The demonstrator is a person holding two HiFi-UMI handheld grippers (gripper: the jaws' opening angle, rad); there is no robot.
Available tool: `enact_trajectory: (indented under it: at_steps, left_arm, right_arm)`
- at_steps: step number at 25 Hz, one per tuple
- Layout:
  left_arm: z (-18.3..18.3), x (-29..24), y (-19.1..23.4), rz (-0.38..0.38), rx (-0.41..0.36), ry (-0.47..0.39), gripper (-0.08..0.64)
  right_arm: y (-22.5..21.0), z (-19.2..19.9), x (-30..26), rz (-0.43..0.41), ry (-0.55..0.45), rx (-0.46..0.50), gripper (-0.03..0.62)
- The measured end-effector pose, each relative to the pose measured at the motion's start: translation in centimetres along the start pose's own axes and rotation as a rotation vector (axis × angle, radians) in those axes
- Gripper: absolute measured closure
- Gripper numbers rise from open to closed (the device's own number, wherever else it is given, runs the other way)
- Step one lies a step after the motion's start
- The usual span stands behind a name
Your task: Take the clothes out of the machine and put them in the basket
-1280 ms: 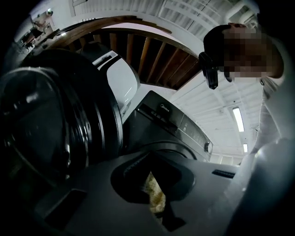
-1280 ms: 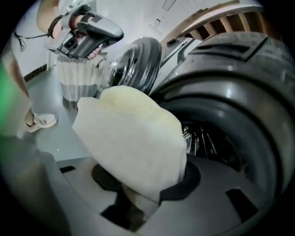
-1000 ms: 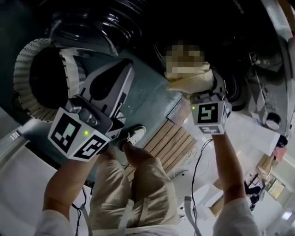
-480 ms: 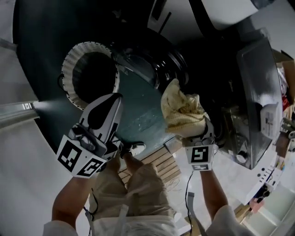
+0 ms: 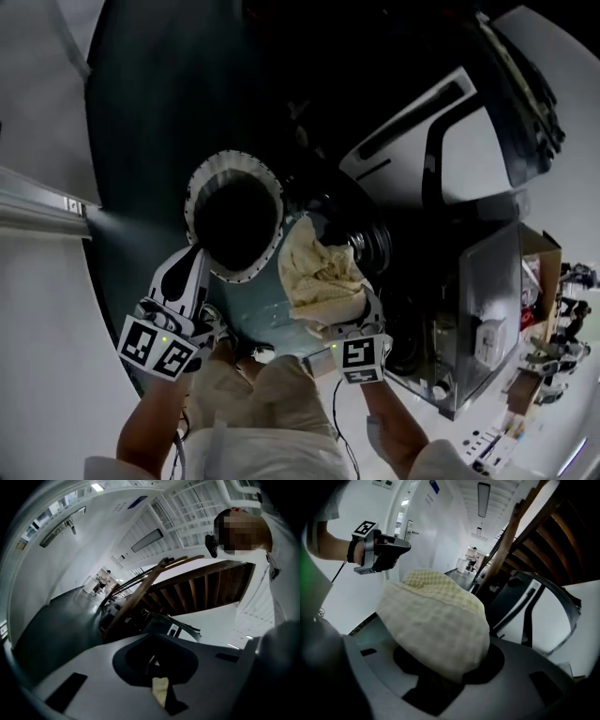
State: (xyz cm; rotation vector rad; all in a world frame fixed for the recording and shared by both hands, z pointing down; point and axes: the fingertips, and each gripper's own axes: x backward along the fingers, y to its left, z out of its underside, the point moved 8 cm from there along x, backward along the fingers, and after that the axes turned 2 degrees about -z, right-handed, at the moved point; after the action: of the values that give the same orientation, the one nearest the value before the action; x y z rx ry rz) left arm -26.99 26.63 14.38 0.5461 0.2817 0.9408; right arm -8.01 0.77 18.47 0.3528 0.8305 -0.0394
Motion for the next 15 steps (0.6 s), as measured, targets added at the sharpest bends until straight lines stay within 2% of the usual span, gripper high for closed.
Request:
enact_trajectory:
  at_steps: [5, 10, 15]
  left_arm:
    - [-3.3, -0.1, 3.2, -0.064, 0.020, -0.038, 0.549]
    - [-3.9, -0.7, 5.4, -0.150, 0.019, -0.071, 0.549]
    - [-3.3, -0.9, 7.1, -0.274, 0.015, -0.101, 0.549]
  right_arm:
    - [1.6, -6.0, -5.3, -0.081, -0.027, 0.067, 0.394]
    - [2.1, -8.6, -10.6, -0.176, -0.047, 0.122, 0.393]
    - [2.8, -9.5, -16.5, -0.286, -0.059, 0.165, 0.391]
